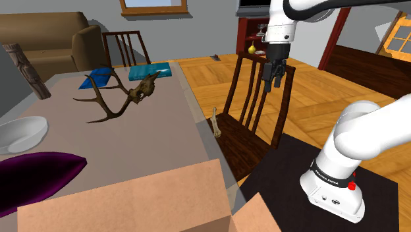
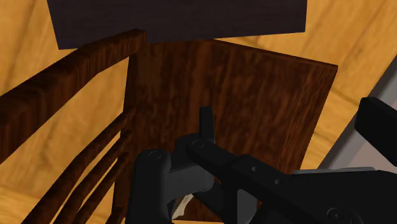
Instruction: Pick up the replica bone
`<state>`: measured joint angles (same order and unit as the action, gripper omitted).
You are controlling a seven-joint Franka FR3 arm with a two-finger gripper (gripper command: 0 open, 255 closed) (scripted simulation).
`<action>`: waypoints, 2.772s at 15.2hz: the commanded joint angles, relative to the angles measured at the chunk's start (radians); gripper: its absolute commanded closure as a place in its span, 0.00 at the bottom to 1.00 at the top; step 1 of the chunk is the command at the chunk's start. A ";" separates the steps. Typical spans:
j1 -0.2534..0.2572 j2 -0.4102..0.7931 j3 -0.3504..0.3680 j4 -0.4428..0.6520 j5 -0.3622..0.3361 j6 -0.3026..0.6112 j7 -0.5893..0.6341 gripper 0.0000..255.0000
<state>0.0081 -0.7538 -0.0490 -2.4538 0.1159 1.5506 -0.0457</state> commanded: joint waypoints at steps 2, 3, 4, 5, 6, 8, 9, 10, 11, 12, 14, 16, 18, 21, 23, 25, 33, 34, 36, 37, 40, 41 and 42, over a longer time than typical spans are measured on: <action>-0.003 0.010 0.011 -0.023 0.006 0.046 0.020 0.00; -0.007 0.021 0.022 -0.044 0.013 0.093 0.040 0.00; -0.010 0.035 0.033 -0.064 0.019 0.140 0.059 0.00; -0.013 0.051 0.044 -0.082 0.025 0.187 0.078 0.00; -0.016 0.069 0.055 -0.099 0.030 0.235 0.098 0.00; -0.023 0.112 0.077 -0.127 0.040 0.332 0.136 0.00; -0.026 0.136 0.087 -0.138 0.044 0.381 0.156 0.00; -0.029 0.163 0.098 -0.147 0.047 0.430 0.175 0.00; -0.033 0.191 0.108 -0.155 0.050 0.478 0.195 0.00; -0.037 0.221 0.118 -0.161 0.053 0.527 0.215 0.00; -0.046 0.286 0.138 -0.167 0.054 0.624 0.255 0.00; -0.057 0.357 0.157 -0.166 0.051 0.719 0.298 0.00; -0.070 0.433 0.174 -0.157 0.042 0.810 0.344 0.00; -0.093 0.552 0.198 -0.131 0.011 0.939 0.424 0.00; -0.110 0.634 0.210 -0.106 -0.024 1.018 0.486 0.00; -0.124 0.717 0.215 -0.075 -0.074 1.090 0.558 0.00; -0.089 1.033 0.112 0.111 -0.341 1.292 0.901 0.00; -0.073 1.070 0.088 0.139 -0.365 1.309 0.938 0.00; -0.040 1.143 0.038 0.200 -0.399 1.339 1.003 0.00; -0.037 1.146 0.035 0.202 -0.398 1.340 1.004 0.00; -0.027 1.184 0.021 0.209 -0.410 1.372 1.017 0.00; -0.023 1.197 0.016 0.211 -0.413 1.383 1.022 0.00; -0.020 1.211 0.012 0.214 -0.416 1.393 1.026 0.00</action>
<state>-0.0151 0.4453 -0.0322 -2.2414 -0.2969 2.9332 0.9755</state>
